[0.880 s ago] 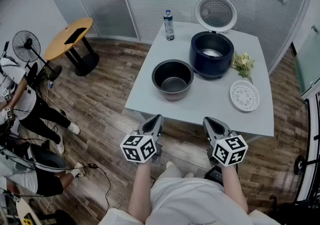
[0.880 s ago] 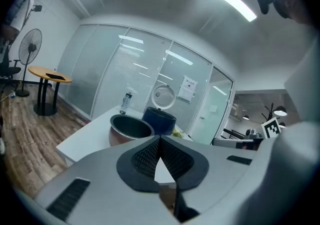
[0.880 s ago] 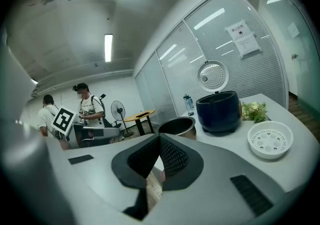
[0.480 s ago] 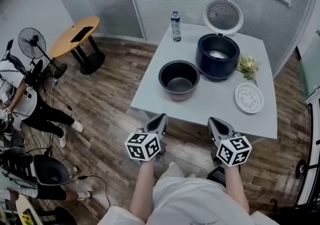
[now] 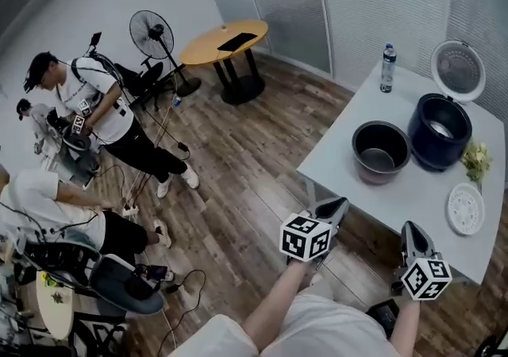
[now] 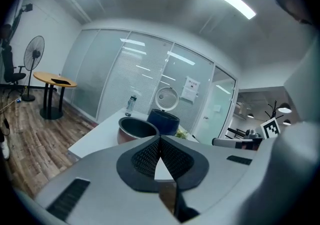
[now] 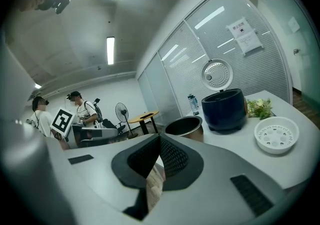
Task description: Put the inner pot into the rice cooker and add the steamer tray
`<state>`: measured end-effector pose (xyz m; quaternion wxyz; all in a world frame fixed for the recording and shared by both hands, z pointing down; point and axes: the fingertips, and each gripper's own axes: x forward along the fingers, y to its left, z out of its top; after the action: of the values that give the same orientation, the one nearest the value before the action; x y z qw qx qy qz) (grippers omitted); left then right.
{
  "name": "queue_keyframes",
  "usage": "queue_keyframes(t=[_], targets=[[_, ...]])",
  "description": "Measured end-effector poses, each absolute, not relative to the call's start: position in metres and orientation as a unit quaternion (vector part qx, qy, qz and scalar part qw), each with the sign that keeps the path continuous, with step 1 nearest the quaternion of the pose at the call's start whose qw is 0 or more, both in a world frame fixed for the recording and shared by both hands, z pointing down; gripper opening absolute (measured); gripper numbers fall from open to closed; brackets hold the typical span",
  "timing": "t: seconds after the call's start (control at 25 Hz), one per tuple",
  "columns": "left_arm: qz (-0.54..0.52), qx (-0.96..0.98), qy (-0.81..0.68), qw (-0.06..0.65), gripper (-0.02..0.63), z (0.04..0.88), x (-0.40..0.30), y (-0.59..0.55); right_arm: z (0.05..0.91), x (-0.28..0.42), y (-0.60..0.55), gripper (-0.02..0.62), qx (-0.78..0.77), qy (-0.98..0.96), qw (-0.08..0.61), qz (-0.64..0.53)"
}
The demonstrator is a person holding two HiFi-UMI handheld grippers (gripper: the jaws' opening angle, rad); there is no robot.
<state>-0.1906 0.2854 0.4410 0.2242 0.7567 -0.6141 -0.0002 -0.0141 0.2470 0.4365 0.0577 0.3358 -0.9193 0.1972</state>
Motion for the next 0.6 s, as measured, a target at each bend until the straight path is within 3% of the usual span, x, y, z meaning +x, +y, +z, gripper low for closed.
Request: queue_keyframes(t=[0.2,0.32,0.6], targets=[[0.008,0.76,-0.613,0.218,0.016,0.444,-0.193,0.291,0.437,-0.021,0.248,0.022,0.323,-0.924,0.049,0.198],[0.012,0.759,-0.618,0.204,0.187,0.444,-0.198,0.297,0.435,-0.031,0.252,0.172,0.312,-0.928,0.05,0.196],[0.001,0.731,-0.646,0.219,0.193,0.452,-0.221,0.284,0.441,-0.03,0.23,0.176,0.32,-0.922,0.071,0.207]])
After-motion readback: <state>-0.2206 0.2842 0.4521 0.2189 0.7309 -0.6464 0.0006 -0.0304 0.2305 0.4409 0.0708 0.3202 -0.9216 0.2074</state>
